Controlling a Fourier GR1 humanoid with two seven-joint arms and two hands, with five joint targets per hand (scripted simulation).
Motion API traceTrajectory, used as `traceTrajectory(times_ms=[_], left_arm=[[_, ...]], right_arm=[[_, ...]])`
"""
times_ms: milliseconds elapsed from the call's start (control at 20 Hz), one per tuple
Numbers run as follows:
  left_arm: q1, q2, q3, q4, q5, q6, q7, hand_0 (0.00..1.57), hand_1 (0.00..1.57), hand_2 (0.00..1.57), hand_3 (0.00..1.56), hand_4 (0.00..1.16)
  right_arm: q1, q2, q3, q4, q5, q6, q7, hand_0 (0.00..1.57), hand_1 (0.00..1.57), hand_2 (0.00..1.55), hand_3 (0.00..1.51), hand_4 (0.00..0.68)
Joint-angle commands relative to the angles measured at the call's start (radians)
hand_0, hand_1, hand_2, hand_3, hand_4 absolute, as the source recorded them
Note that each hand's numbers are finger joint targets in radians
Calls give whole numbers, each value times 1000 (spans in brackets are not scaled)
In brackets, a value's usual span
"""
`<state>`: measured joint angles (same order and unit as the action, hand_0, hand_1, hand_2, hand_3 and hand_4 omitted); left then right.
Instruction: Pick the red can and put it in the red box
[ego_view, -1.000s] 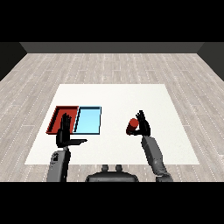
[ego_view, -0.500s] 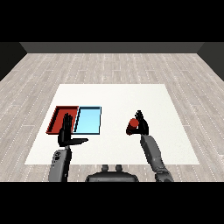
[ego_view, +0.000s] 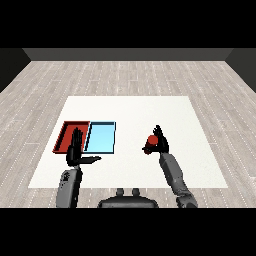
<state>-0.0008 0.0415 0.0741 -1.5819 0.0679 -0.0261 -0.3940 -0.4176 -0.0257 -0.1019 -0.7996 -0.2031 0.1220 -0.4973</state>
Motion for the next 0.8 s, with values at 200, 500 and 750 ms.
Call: traceTrajectory(times_ms=[200,500,750], left_arm=[[-19,-13,-20,6,-15,19,15,0,0,0,0,0],[60,-10,-34,-70,-10,-3,22,0,0,0,0,0],[63,32,19,-58,38,-51,10,0,0,0,0,0]], right_arm=[[-77,-18,-10,142,18,23,-64,0,0,0,0,0],[-68,23,10,37,36,-117,35,1309,1309,1379,1351,301],[-58,1,0,38,44,-149,34,1498,1498,1468,1441,667]])
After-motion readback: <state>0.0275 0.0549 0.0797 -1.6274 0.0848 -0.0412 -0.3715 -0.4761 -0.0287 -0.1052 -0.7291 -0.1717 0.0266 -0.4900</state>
